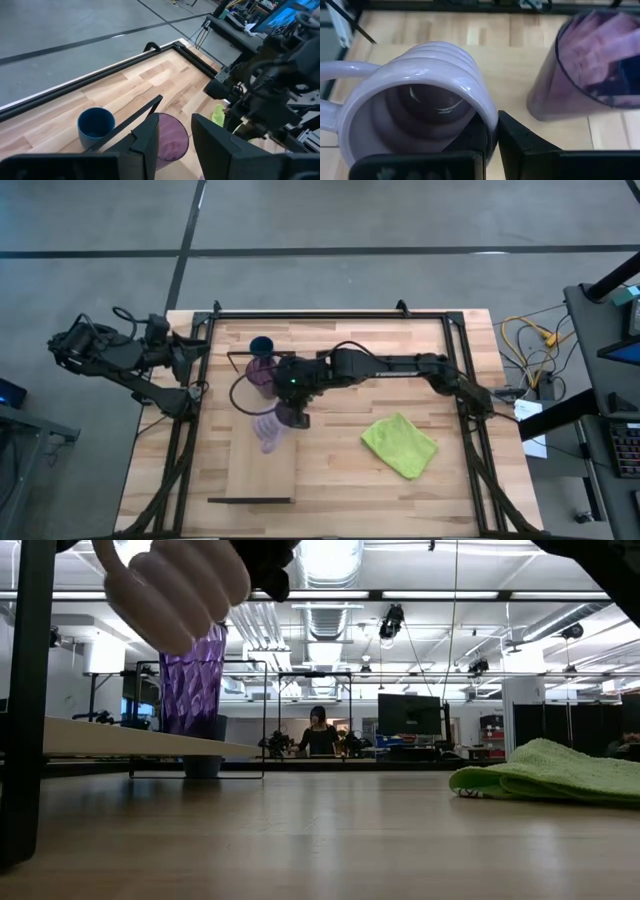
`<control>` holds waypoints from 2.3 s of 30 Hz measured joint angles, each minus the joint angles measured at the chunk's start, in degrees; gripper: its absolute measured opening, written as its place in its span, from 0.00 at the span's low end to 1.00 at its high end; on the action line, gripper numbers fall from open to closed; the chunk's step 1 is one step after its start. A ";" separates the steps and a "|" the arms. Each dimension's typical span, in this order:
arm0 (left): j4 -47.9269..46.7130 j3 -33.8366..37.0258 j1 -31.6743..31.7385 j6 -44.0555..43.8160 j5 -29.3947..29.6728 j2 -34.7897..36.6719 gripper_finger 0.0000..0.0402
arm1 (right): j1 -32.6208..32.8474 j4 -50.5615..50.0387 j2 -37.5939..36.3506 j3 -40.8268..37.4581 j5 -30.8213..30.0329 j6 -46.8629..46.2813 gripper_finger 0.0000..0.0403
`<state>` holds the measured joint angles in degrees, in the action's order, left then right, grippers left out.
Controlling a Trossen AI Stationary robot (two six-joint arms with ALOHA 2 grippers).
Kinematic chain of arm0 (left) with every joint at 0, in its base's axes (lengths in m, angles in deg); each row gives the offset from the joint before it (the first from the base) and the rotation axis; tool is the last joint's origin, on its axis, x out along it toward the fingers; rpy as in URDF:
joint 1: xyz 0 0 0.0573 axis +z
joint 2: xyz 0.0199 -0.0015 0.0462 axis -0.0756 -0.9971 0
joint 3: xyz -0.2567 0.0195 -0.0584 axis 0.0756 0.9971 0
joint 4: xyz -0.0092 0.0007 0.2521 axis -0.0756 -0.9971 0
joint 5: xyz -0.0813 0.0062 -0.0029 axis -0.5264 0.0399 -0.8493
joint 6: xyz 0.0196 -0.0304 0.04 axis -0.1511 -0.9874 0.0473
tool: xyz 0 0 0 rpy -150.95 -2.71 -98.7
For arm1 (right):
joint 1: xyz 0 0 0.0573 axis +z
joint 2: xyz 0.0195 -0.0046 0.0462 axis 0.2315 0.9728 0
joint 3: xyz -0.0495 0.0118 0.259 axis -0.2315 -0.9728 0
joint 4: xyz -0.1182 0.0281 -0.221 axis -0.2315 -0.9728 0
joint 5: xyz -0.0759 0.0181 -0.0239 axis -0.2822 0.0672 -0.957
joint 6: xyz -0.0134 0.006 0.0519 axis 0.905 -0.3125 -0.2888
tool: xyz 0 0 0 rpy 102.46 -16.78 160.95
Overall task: Stack small to large cups/mugs on shelf
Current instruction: Put purple mug on the shelf
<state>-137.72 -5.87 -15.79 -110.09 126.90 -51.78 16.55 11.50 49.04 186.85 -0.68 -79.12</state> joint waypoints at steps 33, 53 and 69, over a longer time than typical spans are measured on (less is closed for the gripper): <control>18.36 21.98 -0.17 -12.32 -28.50 -12.37 0.25 | -0.22 6.57 5.31 -0.77 3.77 -2.82 0.05; 18.25 22.18 -2.40 -16.41 -29.88 -19.43 0.15 | -0.57 8.80 5.33 -6.16 1.04 -4.63 0.05; 18.36 22.20 -2.43 -16.36 -30.89 -25.06 0.15 | -0.75 8.13 5.44 -6.88 1.30 -7.12 0.05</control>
<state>-119.36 16.33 -18.21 -126.45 96.02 -76.84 15.80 19.63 54.48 179.96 0.62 -86.24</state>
